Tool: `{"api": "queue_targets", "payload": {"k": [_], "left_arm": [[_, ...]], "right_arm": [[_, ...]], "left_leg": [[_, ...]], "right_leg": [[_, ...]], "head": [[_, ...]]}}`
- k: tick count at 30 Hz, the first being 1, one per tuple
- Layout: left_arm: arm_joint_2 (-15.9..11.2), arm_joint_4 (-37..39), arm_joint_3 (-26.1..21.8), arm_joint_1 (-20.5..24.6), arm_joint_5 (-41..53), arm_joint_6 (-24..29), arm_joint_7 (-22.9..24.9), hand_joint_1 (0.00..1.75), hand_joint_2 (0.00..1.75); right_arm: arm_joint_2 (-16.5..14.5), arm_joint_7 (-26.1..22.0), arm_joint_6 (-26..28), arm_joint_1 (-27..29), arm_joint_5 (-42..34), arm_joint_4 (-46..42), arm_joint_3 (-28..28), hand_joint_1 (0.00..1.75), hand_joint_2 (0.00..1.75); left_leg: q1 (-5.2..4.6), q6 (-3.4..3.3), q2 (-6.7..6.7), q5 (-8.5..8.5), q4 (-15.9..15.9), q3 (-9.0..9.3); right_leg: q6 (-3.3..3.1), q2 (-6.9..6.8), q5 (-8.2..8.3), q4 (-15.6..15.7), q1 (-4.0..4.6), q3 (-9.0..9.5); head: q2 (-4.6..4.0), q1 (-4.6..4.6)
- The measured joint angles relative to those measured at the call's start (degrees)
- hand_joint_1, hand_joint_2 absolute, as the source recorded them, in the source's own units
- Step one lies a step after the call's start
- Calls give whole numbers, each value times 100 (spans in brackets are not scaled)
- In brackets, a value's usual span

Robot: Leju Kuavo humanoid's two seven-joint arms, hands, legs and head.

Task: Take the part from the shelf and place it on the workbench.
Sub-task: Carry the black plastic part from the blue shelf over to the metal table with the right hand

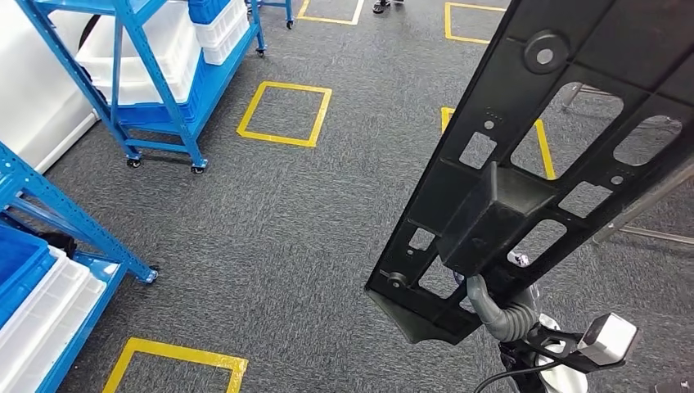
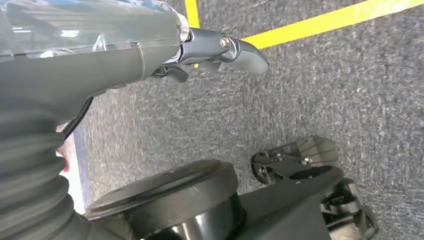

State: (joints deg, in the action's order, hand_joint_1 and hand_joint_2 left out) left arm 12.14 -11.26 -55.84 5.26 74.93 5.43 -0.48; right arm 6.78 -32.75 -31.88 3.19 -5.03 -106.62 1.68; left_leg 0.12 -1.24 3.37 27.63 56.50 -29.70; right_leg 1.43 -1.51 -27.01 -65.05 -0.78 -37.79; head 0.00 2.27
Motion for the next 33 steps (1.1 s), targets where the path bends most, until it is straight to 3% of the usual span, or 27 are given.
{"api": "queue_targets", "payload": {"k": [2,3,5,7,9,10,11,12,13,14,16,18,20,21,23,24,26,27,29,33], "left_arm": [[-1,0,0,6,6,-8,-4,0,175],[-2,0,0,8,8,-11,-6,0,175],[-4,0,0,17,11,-12,-11,0,175],[-5,0,0,29,12,-12,-19,0,175],[-5,0,-1,38,2,-12,-35,0,175],[-5,0,-2,50,-2,-12,-42,0,175],[-5,0,-2,64,-5,-12,-48,0,175],[-7,0,-2,78,-4,-12,-47,0,175],[-8,0,-2,85,-2,-12,-43,0,175],[-9,0,-2,84,1,-12,-36,0,175],[-14,0,-2,58,5,-12,-23,0,175],[-19,0,-2,28,4,-12,-20,0,175],[-22,0,-3,24,4,-12,-21,0,175],[-23,0,-3,27,4,-12,-22,0,175],[-21,0,-2,28,7,-12,-23,0,175],[-21,0,-3,19,7,-12,-24,0,175],[-23,0,-4,-5,2,-11,-24,0,175],[-25,0,-4,-10,-4,-9,-26,0,175],[-25,0,-4,-10,-17,-2,-30,0,175],[-25,0,-4,-9,-22,1,-33,0,175]], "right_arm": [[0,34,48,-60,52,1,28,175,175],[0,56,67,-101,76,3,53,175,175],[-1,105,97,-199,101,6,125,175,175],[-1,149,108,-337,93,12,199,175,175],[0,178,106,-484,82,24,248,175,175],[0,187,105,-535,82,33,265,175,175],[0,190,103,-563,82,44,276,175,175],[0,192,102,-577,82,53,281,175,175],[-1,193,100,-585,83,61,282,175,175],[-1,194,99,-594,83,65,282,175,175],[-1,194,99,-618,83,71,283,175,175],[0,193,100,-640,83,83,286,175,175],[-8,194,100,-645,83,93,294,175,175],[-20,194,99,-645,83,96,304,175,175],[-57,193,99,-667,83,100,320,175,175],[-73,192,100,-679,83,104,326,175,175],[-98,194,108,-701,84,122,329,175,175],[-106,198,116,-721,85,140,334,175,175],[-113,207,128,-774,86,171,345,175,175],[-114,210,133,-799,87,180,348,175,175]], "left_leg": [[-31,55,93,43,15,25],[-44,85,135,60,17,34],[-49,140,215,94,19,53],[-29,189,79,239,208,-5],[-5,213,-177,589,875,-304],[-1,215,-244,765,1300,-511],[0,213,-272,865,1637,-684],[-1,203,-283,843,1768,-765],[-2,184,-295,706,1667,-739],[-3,158,-335,476,1349,-616],[2,108,-593,57,549,-310],[1,90,-780,-66,140,-161],[0,60,-701,-66,66,-136],[2,28,-640,-88,27,-122],[12,-34,-499,-125,-50,-85],[1,-51,-424,-127,-62,-74],[-12,-62,-272,-115,-59,-75],[-14,-59,-197,-105,-56,-74],[-13,-47,-96,-89,-51,-68],[-13,-43,-69,-84,-49,-65]], "right_leg": [[-72,-135,148,594,41,317],[-111,-147,132,670,64,348],[-180,-26,144,680,65,336],[-246,82,164,715,39,348],[-294,181,172,730,33,358],[-307,233,170,728,41,358],[-313,291,168,726,52,362],[-315,355,166,723,63,370],[-316,423,164,721,70,382],[-313,497,161,719,74,399],[-292,630,155,708,72,406],[-236,754,173,697,51,353],[-155,863,206,710,29,300],[-124,813,194,692,29,282],[-70,518,-4,369,47,127],[-46,345,-181,24,43,-40],[8,214,-481,-730,17,-428],[27,198,-495,-904,3,-525],[49,181,-378,-881,-14,-529],[54,173,-306,-782,-17,-480]], "head": [[0,1],[0,1],[0,1],[0,1],[0,1],[0,1],[0,0],[0,0],[0,0],[0,0],[0,0],[0,1],[0,1],[0,0],[0,0],[0,0],[0,0],[0,0],[0,0],[0,0]]}}
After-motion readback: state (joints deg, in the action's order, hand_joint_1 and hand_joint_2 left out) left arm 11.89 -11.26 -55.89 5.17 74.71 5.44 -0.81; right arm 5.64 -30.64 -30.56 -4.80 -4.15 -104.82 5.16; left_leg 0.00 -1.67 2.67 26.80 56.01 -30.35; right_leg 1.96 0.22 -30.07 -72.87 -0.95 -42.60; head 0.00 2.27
